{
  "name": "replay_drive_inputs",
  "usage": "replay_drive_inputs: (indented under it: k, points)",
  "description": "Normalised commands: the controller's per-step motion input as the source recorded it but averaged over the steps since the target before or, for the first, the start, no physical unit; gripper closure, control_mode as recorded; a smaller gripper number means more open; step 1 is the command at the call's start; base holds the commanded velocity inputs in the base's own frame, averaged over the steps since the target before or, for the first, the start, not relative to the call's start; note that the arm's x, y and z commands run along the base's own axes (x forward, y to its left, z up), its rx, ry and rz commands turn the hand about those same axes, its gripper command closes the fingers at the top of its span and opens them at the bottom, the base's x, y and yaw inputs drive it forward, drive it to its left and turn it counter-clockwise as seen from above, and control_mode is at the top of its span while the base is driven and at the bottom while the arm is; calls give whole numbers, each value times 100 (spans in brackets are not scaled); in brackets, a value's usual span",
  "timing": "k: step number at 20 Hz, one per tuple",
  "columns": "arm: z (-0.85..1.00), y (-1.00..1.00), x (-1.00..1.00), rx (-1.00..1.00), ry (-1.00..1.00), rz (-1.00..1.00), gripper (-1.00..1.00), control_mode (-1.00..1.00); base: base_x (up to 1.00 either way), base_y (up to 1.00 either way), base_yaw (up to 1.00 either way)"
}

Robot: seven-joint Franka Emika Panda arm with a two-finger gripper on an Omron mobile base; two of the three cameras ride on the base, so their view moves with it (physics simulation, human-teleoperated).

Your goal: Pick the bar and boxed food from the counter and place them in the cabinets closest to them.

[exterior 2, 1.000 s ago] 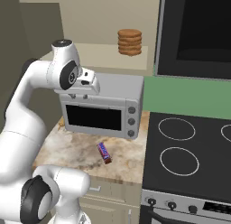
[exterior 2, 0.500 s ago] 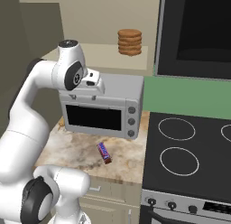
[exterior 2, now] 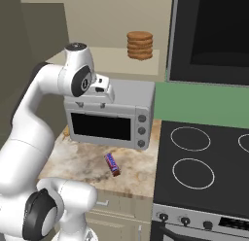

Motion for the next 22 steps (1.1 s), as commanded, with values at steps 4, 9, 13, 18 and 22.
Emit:
replay_drive_inputs:
  k: [4,9,13,18,22]
  points:
    - [-29,-6,-7,0,4,6,-100,-100,0,0,0]
    - [-34,-21,-19,0,3,10,-100,-100,0,0,0]
    - [-31,-21,-18,0,3,10,-100,-100,0,0,0]
    - [-28,-16,-11,0,4,10,-100,-100,0,0,0]
    - [-25,-7,-1,0,7,9,-100,-100,0,0,0]
